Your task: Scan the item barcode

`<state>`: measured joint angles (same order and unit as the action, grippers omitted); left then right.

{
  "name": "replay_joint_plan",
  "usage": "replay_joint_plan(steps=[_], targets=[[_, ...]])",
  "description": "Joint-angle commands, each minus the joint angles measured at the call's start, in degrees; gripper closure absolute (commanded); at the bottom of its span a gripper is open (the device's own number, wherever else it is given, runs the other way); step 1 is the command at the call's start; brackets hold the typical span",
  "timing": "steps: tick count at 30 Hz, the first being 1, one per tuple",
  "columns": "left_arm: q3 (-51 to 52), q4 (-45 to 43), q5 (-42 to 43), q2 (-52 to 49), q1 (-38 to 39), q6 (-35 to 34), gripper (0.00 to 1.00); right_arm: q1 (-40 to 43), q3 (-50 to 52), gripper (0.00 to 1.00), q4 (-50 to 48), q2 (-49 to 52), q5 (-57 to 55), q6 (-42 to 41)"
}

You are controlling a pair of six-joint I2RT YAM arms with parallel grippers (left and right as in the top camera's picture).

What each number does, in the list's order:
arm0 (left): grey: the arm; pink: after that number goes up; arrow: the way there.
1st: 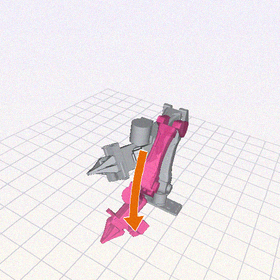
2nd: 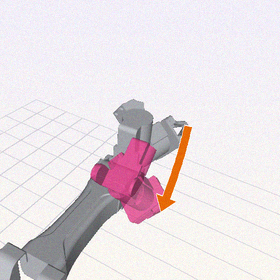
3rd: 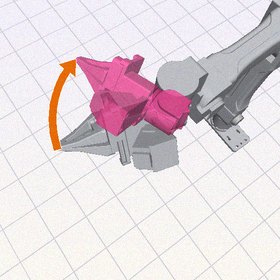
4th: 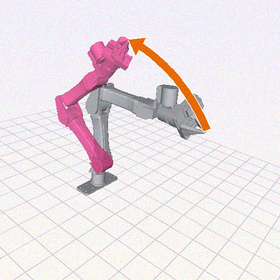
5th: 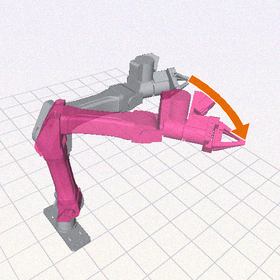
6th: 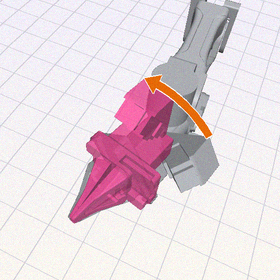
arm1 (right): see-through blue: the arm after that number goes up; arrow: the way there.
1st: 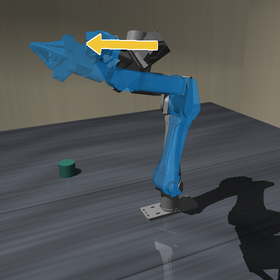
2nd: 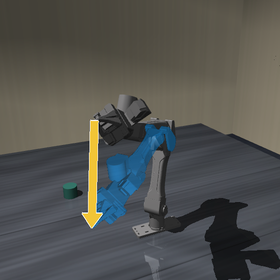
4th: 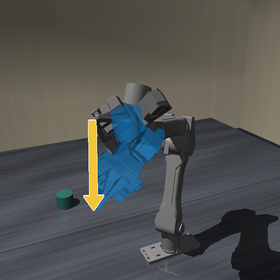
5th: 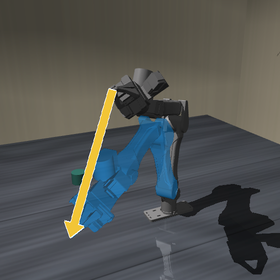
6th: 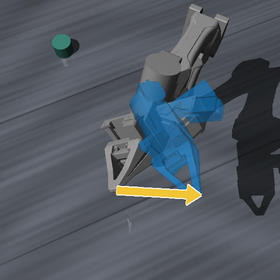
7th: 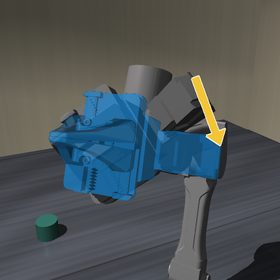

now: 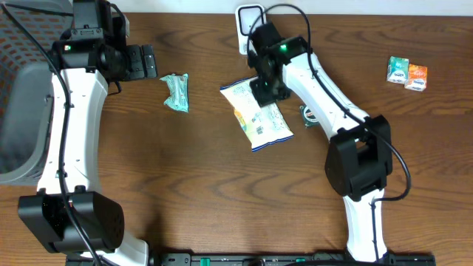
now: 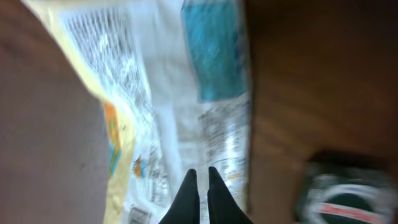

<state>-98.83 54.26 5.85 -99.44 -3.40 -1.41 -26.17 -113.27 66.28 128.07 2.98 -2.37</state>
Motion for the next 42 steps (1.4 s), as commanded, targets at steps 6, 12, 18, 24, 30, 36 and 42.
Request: replay_joint_plan(steps=[6,12,18,24,30,36,42], targets=[[0.24,0.35,-0.13,0.13,0.11,0.76,0.02,-1.03,11.02,0.99,-2.69,2.67,6.19,-1.36],[0.24,0.35,-0.13,0.13,0.11,0.76,0.02,-0.72,7.04,0.99,-0.17,0.87,5.46,-1.86],[0.24,0.35,-0.13,0.13,0.11,0.76,0.02,-0.5,-0.83,0.99,-2.51,-1.57,4.04,-1.86],[0.24,0.35,-0.13,0.13,0.11,0.76,0.02,-1.75,-0.66,0.99,-10.43,-1.25,1.09,-1.86],[0.24,0.35,-0.13,0.13,0.11,0.76,0.02,-2.45,4.59,0.99,-17.31,-0.28,0.09,-2.69],[0.24,0.35,-0.13,0.13,0.11,0.76,0.02,-3.17,14.56,0.99,-28.02,0.11,1.42,-5.77],[0.24,0.33,-0.13,0.13,0.11,0.76,0.02,-3.23,15.78,0.98,-30.75,-0.37,-2.93,-5.75]])
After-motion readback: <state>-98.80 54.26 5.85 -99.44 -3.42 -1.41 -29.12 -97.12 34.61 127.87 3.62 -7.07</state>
